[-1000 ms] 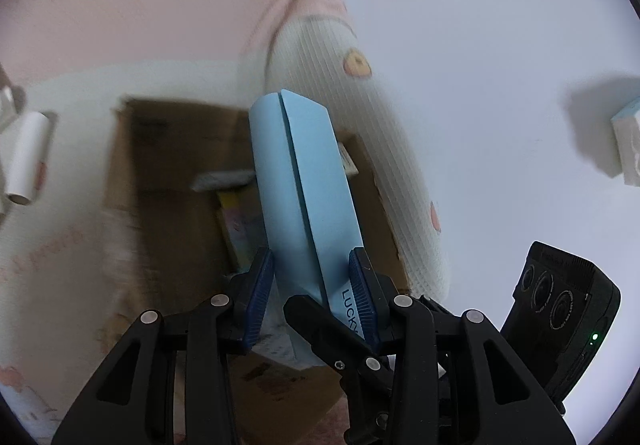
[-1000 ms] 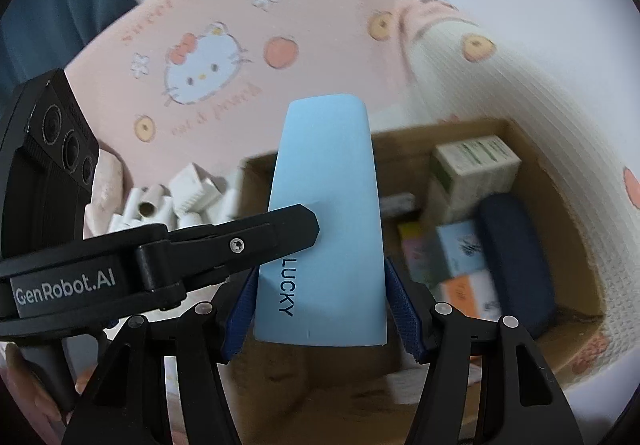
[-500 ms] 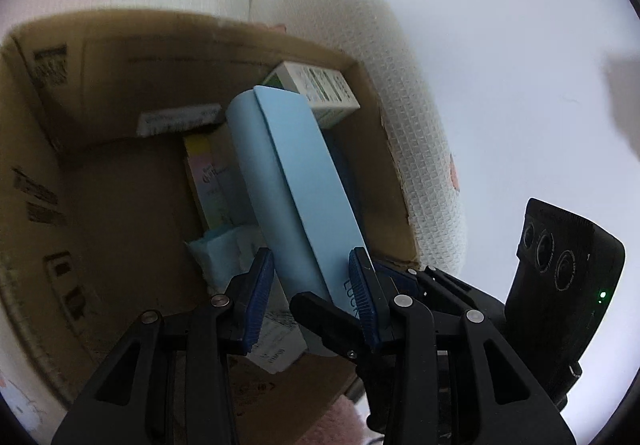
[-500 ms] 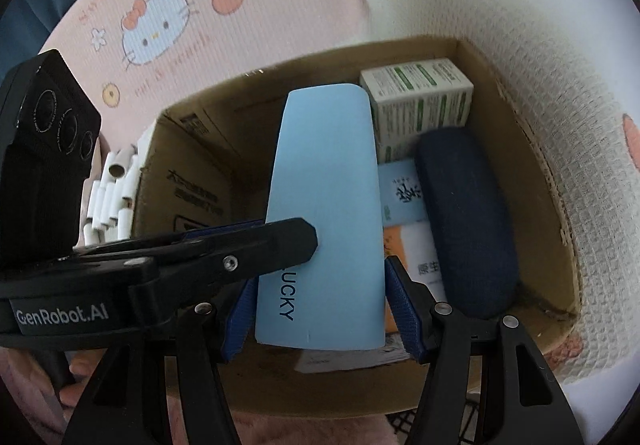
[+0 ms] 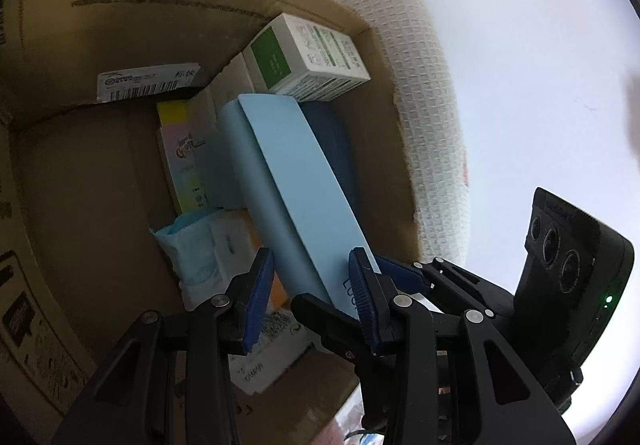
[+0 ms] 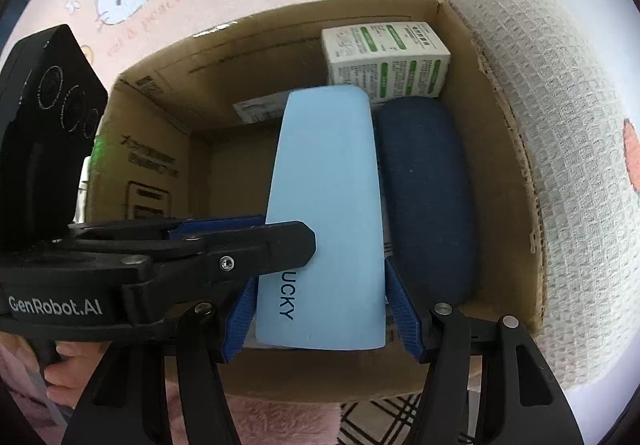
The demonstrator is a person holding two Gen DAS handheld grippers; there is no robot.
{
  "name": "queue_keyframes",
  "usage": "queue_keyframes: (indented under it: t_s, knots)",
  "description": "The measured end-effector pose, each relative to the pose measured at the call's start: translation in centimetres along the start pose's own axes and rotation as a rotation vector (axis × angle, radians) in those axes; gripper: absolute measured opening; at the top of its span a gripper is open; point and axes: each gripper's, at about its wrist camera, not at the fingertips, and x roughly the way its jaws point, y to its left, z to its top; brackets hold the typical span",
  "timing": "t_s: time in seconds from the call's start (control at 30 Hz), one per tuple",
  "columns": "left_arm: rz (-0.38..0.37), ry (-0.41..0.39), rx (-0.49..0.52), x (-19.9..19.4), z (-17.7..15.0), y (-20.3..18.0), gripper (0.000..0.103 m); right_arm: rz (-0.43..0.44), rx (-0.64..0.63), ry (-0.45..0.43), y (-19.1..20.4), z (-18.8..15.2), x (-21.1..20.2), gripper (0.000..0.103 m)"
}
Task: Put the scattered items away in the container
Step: 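Carry the foam block with both tools into the box beside the navy case, then lower the foam block into the box and open both tools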
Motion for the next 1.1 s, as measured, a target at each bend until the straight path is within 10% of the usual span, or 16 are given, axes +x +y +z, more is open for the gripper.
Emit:
queue_keyframes:
  t_s: [0.6, 0.83, 1.1]
  knots:
    - [0.053, 0.061, -0.039, 2.0, -0.4, 1.4, 0.034, -0.076, -0.075, 0.089, -1.9, 0.1, -0.8, 0.06]
    - [0.087, -0.024, -0.027, -0.4, -1.1, 1.3, 0.045, -0.083, -0.017, 0.084, -2.5, 0.2, -0.7, 0.033]
    - [0.148, -0.036, -0.002, 0.1, -1.8, 1.4, 0.01, -0.104, -0.046, 0.084, -1.1, 1.3, 0.5, 0.033]
